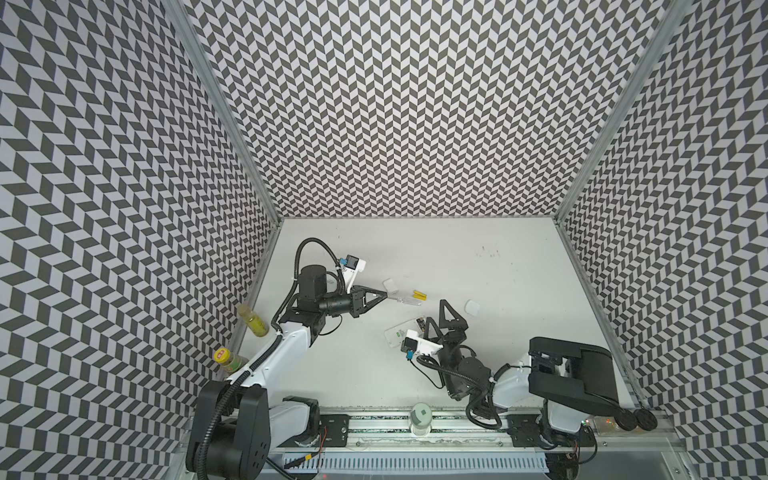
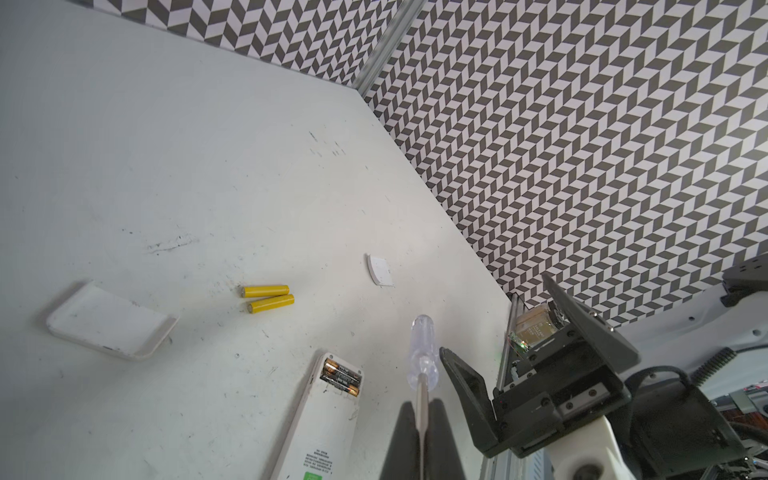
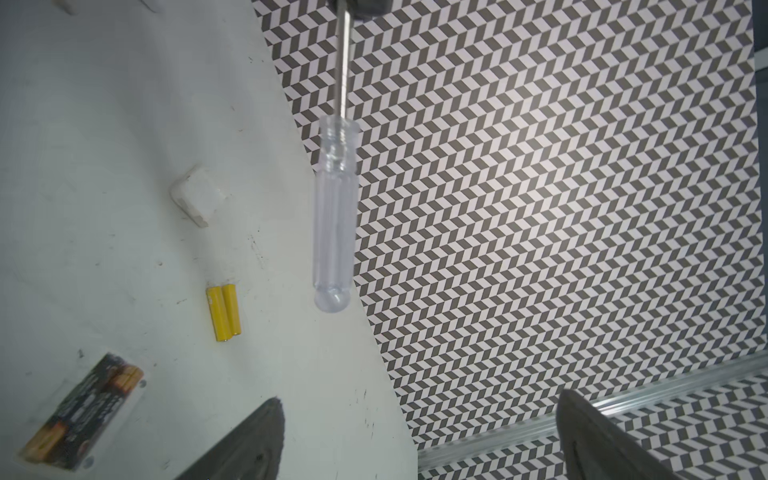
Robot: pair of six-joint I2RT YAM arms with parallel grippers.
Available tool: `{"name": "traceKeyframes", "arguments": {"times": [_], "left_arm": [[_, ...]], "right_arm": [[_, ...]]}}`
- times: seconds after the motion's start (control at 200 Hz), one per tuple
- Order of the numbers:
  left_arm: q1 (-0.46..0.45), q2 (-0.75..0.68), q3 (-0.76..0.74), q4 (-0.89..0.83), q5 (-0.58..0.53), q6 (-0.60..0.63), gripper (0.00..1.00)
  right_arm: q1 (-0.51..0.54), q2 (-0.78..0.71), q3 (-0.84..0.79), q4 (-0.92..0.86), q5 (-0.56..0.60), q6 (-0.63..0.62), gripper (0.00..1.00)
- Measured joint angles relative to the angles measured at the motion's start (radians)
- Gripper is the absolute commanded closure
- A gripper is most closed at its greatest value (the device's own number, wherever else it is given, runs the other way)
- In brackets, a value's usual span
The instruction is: Unload the batteries from the remote control
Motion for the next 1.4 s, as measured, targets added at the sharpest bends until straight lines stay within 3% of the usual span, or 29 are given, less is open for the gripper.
{"name": "traceKeyframes", "arguments": {"times": [0.145, 0.245, 0.351, 0.426, 0.581, 0.711, 0.886, 1.082, 1.397], "left_arm": [[0.020, -0.007, 0.004, 0.000, 0.014, 0.034, 1.00], [0.034, -0.018, 0.008, 0.000, 0.019, 0.050, 1.00], [0.045, -0.029, 0.009, 0.002, 0.026, 0.064, 1.00], [0.051, -0.032, 0.009, 0.008, 0.029, 0.069, 1.00], [0.058, -0.032, 0.009, 0.021, 0.049, 0.070, 1.00], [0.062, -0.032, 0.009, 0.033, 0.059, 0.064, 1.00], [0.065, -0.032, 0.008, 0.067, 0.073, 0.023, 1.00], [0.065, -0.033, -0.017, 0.152, 0.106, -0.063, 1.00], [0.064, -0.033, -0.055, 0.282, 0.150, -0.189, 1.00]], "right_arm": [[-0.028, -0.077, 0.006, -0.034, 0.007, 0.157, 0.00], [-0.061, -0.195, 0.058, -0.294, -0.032, 0.396, 0.00], [-0.130, -0.313, 0.174, -0.655, -0.159, 0.719, 0.00], [-0.186, -0.374, 0.212, -0.809, -0.249, 0.893, 0.00], [-0.285, -0.450, 0.222, -1.033, -0.443, 1.153, 0.02], [-0.369, -0.480, 0.222, -1.139, -0.675, 1.336, 0.03], [-0.452, -0.516, 0.183, -1.093, -0.958, 1.540, 0.03], [-0.568, -0.520, 0.064, -0.879, -1.225, 1.813, 0.07], [-0.663, -0.311, 0.015, -0.443, -1.552, 2.247, 0.21]]}}
